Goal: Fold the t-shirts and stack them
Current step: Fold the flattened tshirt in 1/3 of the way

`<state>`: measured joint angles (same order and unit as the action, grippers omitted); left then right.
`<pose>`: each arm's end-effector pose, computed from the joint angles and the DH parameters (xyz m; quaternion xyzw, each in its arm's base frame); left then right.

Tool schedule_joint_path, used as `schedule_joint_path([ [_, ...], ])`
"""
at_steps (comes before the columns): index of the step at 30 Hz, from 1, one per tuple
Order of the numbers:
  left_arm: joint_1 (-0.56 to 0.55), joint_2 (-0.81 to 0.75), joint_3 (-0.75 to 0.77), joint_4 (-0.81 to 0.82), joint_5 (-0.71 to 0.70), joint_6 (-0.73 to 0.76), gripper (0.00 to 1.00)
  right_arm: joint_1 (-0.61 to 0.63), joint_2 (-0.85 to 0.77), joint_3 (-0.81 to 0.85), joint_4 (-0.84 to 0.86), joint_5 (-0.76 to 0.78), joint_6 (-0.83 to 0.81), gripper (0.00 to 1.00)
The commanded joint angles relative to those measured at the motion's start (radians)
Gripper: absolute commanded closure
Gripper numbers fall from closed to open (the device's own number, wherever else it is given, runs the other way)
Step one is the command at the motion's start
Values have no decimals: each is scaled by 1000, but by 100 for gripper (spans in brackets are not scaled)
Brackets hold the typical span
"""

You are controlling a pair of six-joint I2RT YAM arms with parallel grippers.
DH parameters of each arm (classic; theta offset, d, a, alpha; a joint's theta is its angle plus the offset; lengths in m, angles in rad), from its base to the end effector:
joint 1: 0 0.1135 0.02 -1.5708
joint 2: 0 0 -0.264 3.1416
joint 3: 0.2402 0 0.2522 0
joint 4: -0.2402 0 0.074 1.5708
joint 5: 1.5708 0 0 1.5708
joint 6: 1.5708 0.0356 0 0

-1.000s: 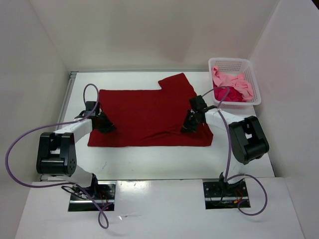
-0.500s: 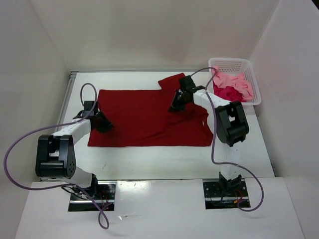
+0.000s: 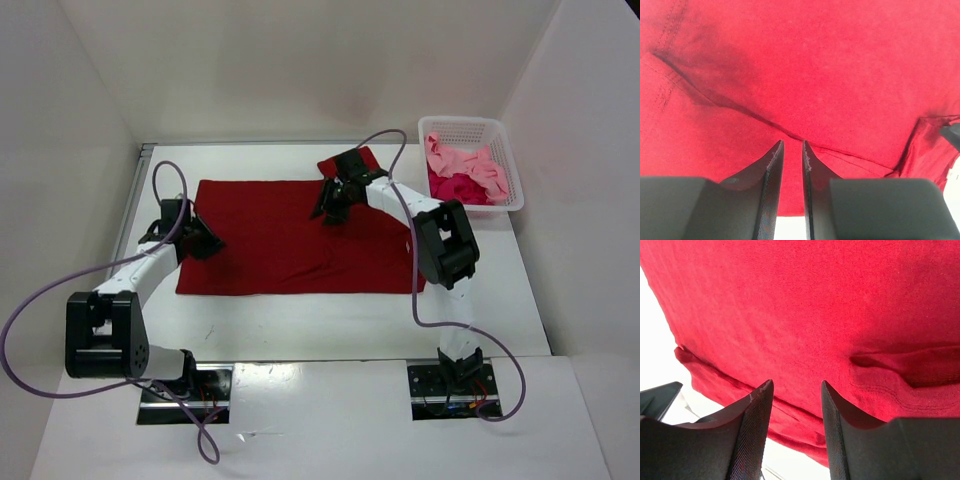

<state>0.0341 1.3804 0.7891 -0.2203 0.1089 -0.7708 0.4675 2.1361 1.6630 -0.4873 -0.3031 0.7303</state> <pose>0.2821 0.0058 0.2066 -0.3447 0.8612 -0.1804 0.3270 0.4136 0.2207 0.1897 0.0786 0.9407 0.2864 0.1642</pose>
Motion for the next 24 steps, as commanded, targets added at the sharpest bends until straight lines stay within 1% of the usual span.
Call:
schedule_joint_path([
  [1, 6, -50, 33, 2, 0, -16, 72, 2, -82, 3, -4, 27, -17, 51],
  [2, 6, -61, 33, -7, 0, -7, 72, 2, -125, -31, -4, 36, -26, 53],
  [3, 6, -61, 33, -7, 0, -7, 72, 2, -125, -60, -4, 36, -26, 56],
  [5, -34, -73, 33, -28, -26, 25, 72, 2, -212, -133, 29, 70, -26, 64],
  [6, -54, -84, 33, -43, -56, 34, 72, 2, -243, -217, 38, 81, -16, 83],
  [7, -97, -84, 33, -62, -66, 44, 72, 2, -304, -261, 58, 93, -16, 89],
  [8, -117, -84, 33, -71, -66, 44, 72, 2, -335, -308, 70, 107, -3, 94],
  [9, -156, -84, 33, -71, -78, 44, 72, 2, -388, -407, 100, 130, 17, 100],
  [11, -193, -84, 23, -71, -78, 33, 73, 2, -418, -527, 112, 130, 30, 100],
  [12, -213, -69, 22, -80, -78, 24, 75, 2, -418, -558, 122, 130, 43, 100],
  [13, -262, -60, 22, -89, -101, 24, 75, 2, -427, -584, 122, 130, 43, 100],
  [16, -324, -3, 22, -102, -121, 15, 76, 2, -436, -658, 141, 130, 63, 100],
  [20, -333, 19, -19, -77, -89, -13, 76, 2, -476, -709, 153, 130, 72, 100],
  [24, -323, 49, -53, -83, -103, -36, 76, 2, -486, -769, 153, 162, 72, 100],
])
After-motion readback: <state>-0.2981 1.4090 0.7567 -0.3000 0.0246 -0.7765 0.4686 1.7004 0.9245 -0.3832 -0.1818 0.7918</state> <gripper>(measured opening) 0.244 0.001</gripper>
